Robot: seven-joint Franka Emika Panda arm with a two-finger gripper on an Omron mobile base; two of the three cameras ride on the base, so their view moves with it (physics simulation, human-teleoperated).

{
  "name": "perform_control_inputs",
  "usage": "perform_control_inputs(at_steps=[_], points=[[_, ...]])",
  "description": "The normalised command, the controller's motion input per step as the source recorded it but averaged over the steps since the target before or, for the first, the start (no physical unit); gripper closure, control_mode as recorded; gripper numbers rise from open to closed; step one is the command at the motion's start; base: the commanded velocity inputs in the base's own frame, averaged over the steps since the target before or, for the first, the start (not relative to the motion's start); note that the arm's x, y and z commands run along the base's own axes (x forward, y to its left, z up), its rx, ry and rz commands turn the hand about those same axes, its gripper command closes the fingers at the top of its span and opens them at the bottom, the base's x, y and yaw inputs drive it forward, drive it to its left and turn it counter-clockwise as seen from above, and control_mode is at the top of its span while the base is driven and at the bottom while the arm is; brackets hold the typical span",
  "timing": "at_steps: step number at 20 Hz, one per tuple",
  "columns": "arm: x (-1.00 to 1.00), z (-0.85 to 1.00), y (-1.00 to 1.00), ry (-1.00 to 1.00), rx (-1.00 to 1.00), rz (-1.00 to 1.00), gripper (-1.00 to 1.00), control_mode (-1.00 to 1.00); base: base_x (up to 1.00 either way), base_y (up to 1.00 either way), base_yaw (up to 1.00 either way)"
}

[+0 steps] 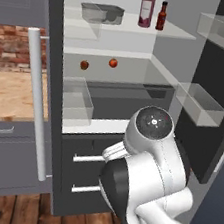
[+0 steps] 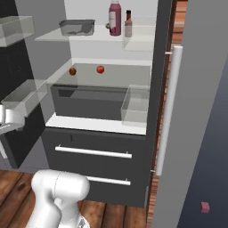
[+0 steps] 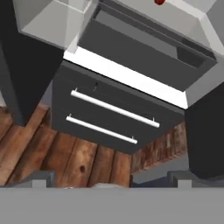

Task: Place the tupperware on the top shelf of the fridge. Make space for the tupperware among the existing items by rearranging them on the shelves if needed. Close the fridge door when finished.

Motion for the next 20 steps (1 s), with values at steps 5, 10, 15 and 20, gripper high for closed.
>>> perform_control_inputs(at_steps=[5, 10, 15, 20], points=[[0.00, -0.09, 0.86, 0.05, -0.20, 0.03, -1.00, -1.00, 0.00, 0.00, 0.00], [0.06, 0.00, 1.00, 0.09, -0.27, 0.00, -1.00, -1.00, 0.00, 0.00, 0.00], [0.06, -0.02, 0.93, 0.00, -0.27, 0.00, -1.00, -1.00, 0.00, 0.00, 0.00], [0.20, -0.22, 0.72, 0.00, -0.23, 0.00, -1.00, -1.00, 0.00, 0.00, 0.00]])
